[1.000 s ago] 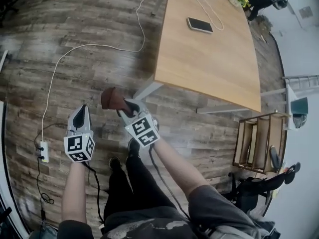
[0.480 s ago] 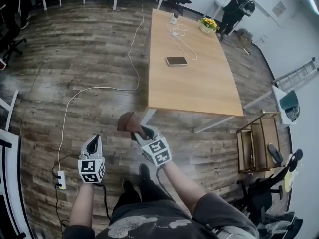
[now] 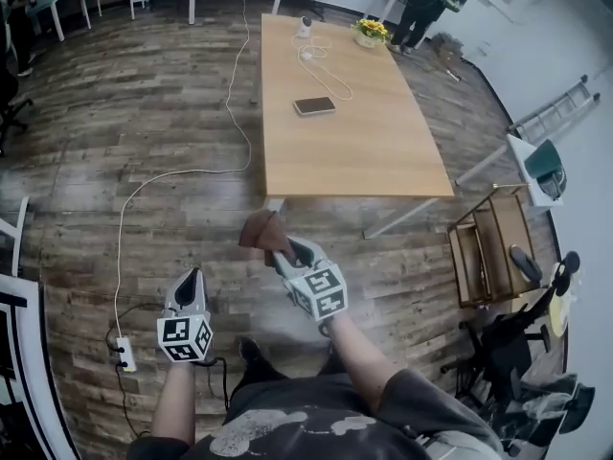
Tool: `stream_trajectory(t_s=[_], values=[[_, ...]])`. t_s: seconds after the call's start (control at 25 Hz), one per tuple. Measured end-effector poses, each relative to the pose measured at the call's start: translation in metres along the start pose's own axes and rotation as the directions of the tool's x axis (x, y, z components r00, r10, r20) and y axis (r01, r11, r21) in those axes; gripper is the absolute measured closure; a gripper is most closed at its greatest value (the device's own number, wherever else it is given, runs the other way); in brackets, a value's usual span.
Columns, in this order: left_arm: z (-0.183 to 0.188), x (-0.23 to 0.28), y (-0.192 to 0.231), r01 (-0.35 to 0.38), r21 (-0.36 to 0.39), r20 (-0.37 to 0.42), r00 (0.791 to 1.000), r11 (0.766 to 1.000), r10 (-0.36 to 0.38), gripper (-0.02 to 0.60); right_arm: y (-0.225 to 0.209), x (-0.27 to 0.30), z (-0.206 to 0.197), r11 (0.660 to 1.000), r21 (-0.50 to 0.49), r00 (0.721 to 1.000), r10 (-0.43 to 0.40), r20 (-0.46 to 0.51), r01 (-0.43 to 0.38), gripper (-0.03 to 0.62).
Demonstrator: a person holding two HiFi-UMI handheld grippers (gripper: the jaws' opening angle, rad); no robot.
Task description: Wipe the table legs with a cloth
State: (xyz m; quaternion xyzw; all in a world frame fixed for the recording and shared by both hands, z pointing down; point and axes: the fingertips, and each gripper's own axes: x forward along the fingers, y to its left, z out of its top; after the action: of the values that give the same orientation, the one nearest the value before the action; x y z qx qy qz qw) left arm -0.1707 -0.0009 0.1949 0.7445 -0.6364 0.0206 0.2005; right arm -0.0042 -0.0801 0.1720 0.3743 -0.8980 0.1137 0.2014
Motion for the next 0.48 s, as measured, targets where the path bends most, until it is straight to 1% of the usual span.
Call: stream_trajectory(t_s=[0.08,0.16,0.32,0.4,0.48], values=[[0.001,0.002,-0.009,-0.005,0.006,0.001,1.0,1.0,0.005,0.563,-0.013,-0.009,0.001,1.0,0.018,1.0,-0.017,0.017,0.017,0.503],[0.004,0.006,-0.023,-0.006,0.031,0.005,1.0,0.999,0.006,0.563,-0.026,-0.02,0.004,1.0,0.018,0.999,-0.02,0.035,0.02,0.503],[0.013,0.018,-0.068,0.007,0.094,0.021,1.0,0.996,-0.009,0.563,-0.06,-0.05,0.008,1.0,0.016,0.997,-0.016,0.078,0.015,0.503],[0.021,0.023,-0.091,0.006,0.123,0.035,0.999,0.992,-0.01,0.563,-0.084,-0.066,0.014,0.999,0.026,0.994,-0.03,0.109,0.027,0.503],[0.027,0.028,-0.112,-0.004,0.131,0.051,0.999,0.991,-0.003,0.563,-0.11,-0.084,0.022,0.998,0.026,0.989,-0.053,0.14,0.05,0.503]])
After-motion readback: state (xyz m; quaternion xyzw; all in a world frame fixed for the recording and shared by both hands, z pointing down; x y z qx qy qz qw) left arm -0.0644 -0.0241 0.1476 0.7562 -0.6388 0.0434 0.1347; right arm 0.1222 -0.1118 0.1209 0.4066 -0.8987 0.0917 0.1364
